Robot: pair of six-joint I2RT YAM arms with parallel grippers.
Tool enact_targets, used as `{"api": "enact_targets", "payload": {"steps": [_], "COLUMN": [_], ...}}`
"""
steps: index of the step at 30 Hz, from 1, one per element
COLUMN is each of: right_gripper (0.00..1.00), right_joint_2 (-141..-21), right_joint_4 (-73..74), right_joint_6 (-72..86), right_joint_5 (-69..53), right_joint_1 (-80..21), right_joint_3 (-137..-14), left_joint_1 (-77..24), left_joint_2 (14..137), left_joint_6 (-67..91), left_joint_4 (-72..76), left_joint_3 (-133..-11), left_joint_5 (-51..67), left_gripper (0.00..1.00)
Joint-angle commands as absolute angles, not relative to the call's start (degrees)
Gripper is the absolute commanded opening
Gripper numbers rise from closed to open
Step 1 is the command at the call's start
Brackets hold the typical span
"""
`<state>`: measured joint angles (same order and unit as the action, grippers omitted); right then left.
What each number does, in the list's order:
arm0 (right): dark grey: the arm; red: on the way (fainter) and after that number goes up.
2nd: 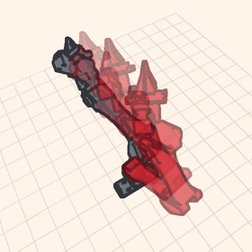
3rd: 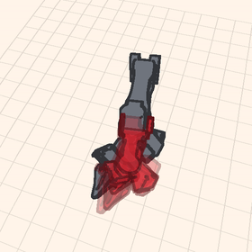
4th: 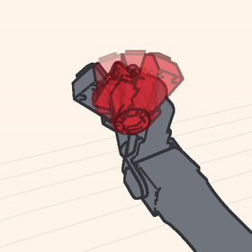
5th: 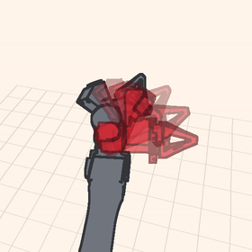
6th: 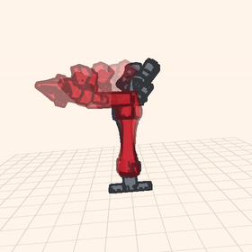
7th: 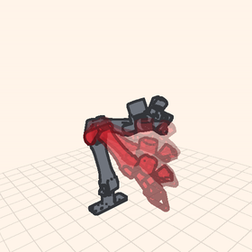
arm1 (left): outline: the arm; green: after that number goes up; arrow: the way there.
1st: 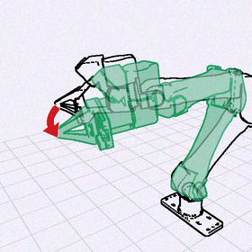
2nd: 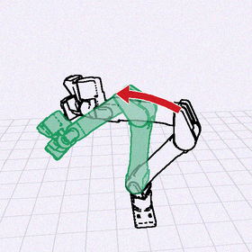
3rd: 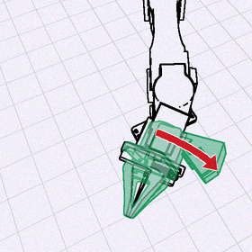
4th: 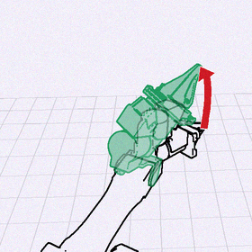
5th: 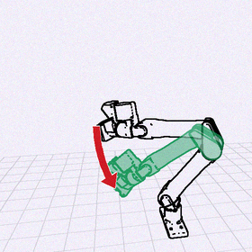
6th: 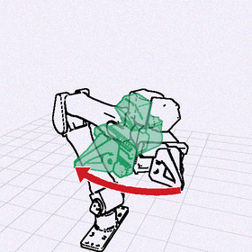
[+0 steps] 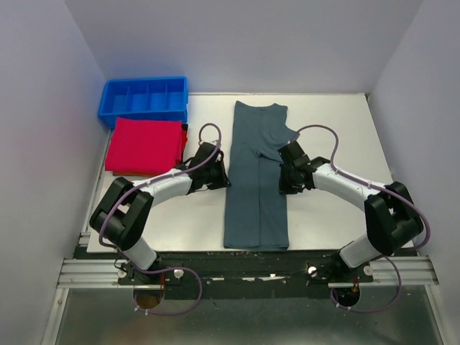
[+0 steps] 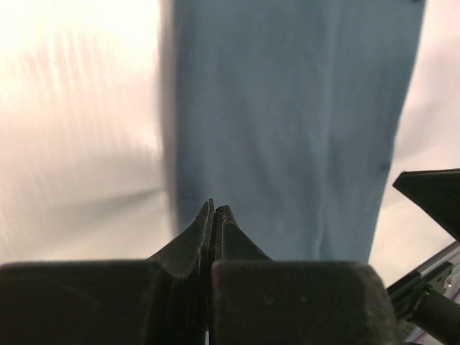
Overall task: Fold and stack the t-shirts
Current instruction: Rotate the tshirt 90 degrees, then grab the bottom of the folded rectangular tshirt with both arms
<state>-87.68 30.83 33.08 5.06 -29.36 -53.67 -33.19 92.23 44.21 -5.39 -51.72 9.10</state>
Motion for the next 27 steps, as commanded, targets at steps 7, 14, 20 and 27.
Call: {"api": "enact_targets", "payload": {"steps": [7, 14, 20, 27], "right_gripper": [0.01, 0.01, 0.01, 0.01], "right_joint_2": [-95.87, -104.32, -107.22, -106.36], "right_joint_4": [30.22, 33.13, 34.72, 36.66], "right_joint_6": [38.23, 38.23, 38.41, 36.65], "right_joint_5": [11.41, 15.64, 17.05, 16.35], "right_joint_1": [-31.20, -31.03, -29.27, -28.21], "right_joint_3": [-54.75, -61.08, -65.56, -68.30], "left_joint_1": [-34.45, -34.37, -33.31, -33.05], "left_joint_2": [94.65, 101.15, 105.55, 104.34], "left_joint_6": [45.79, 45.53, 44.39, 43.24], "left_joint_4": [2.38, 1.24, 0.09, -2.46], "left_joint_3": [-47.02, -51.50, -56.50, -58.63], "left_joint_5": [7.03, 6.42, 5.28, 5.72], "left_gripper": [0.01, 0.00, 0.00, 0.00]}}
